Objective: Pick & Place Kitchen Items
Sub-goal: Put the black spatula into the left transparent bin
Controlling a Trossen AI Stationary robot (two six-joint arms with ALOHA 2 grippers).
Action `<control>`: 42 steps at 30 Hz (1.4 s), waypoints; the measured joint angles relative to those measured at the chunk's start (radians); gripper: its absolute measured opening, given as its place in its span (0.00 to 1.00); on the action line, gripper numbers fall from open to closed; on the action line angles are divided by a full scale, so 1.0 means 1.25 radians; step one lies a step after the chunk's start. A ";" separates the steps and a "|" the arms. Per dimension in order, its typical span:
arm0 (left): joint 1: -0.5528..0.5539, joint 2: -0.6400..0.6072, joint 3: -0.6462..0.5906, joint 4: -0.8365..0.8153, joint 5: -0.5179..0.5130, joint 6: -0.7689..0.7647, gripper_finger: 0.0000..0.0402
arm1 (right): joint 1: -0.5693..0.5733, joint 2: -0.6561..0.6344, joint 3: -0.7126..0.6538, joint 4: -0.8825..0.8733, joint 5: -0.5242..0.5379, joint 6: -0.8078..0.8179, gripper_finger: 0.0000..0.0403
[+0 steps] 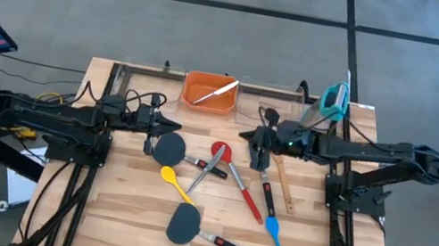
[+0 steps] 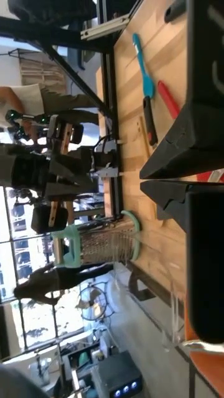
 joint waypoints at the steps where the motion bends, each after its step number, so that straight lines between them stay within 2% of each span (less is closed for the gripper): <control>1: -0.003 0.000 0.000 -0.009 0.000 -0.006 0.00 | 0.005 0.013 0.000 0.007 -0.001 0.000 0.00; 11: -0.038 0.000 0.000 -0.019 0.000 -0.020 0.00 | 0.016 0.171 0.000 0.186 0.004 -0.045 0.00; 16: -0.064 0.000 0.000 -0.021 0.003 -0.021 0.00 | 0.021 0.208 0.003 0.189 0.007 -0.047 0.00; 32: -0.088 0.000 0.000 -0.021 -0.001 -0.017 0.00 | 0.094 0.167 0.005 0.188 0.011 -0.047 0.00; 42: -0.085 0.000 -0.001 -0.021 -0.001 -0.017 0.00 | 0.110 0.167 0.005 0.194 0.012 -0.043 0.00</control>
